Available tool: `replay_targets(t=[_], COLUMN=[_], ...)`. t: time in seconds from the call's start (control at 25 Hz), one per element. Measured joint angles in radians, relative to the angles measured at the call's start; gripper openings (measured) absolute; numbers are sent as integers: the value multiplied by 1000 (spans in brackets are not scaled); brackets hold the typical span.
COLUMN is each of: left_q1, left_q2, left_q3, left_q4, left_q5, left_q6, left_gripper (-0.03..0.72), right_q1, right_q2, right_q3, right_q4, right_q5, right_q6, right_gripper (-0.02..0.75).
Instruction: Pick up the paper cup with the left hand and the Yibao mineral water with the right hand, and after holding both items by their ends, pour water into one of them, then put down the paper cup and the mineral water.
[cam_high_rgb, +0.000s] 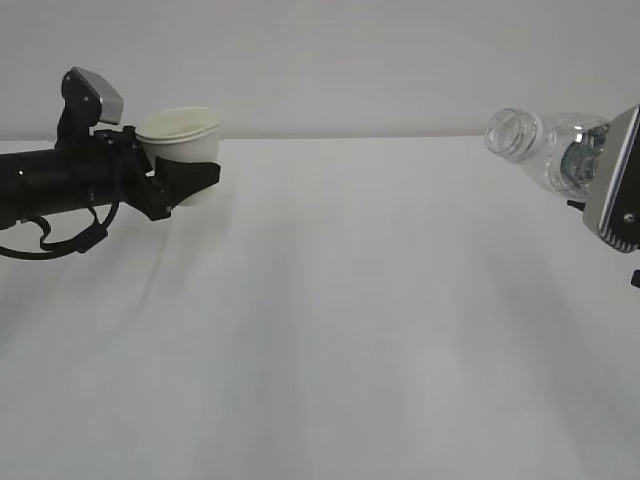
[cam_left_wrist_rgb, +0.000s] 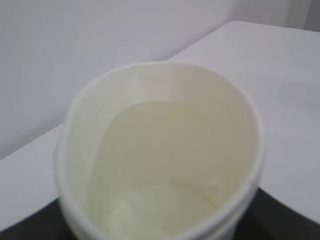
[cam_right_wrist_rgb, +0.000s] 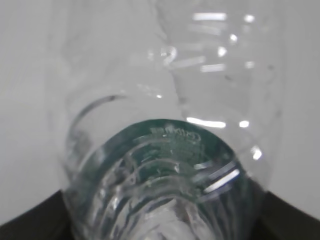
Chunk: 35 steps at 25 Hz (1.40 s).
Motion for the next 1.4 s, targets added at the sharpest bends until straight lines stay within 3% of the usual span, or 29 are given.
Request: replay_targets(t=[0.44, 0.8, 1.4], left_q1=[69, 71, 71], left_q2=[108, 159, 217], left_q3=[23, 23, 23], left_q4=[-69, -112, -218], left_q5=[-156, -162, -165], left_q6=[79, 193, 215], left_gripper=[435, 435, 409], right_q1=[0, 0, 0], right_q2=[0, 0, 0], right_q3=[0, 0, 0], right_q4=[0, 0, 0], right_q5=[-4, -4, -4], right_q6=[10, 10, 11], right_gripper=[465, 465, 465])
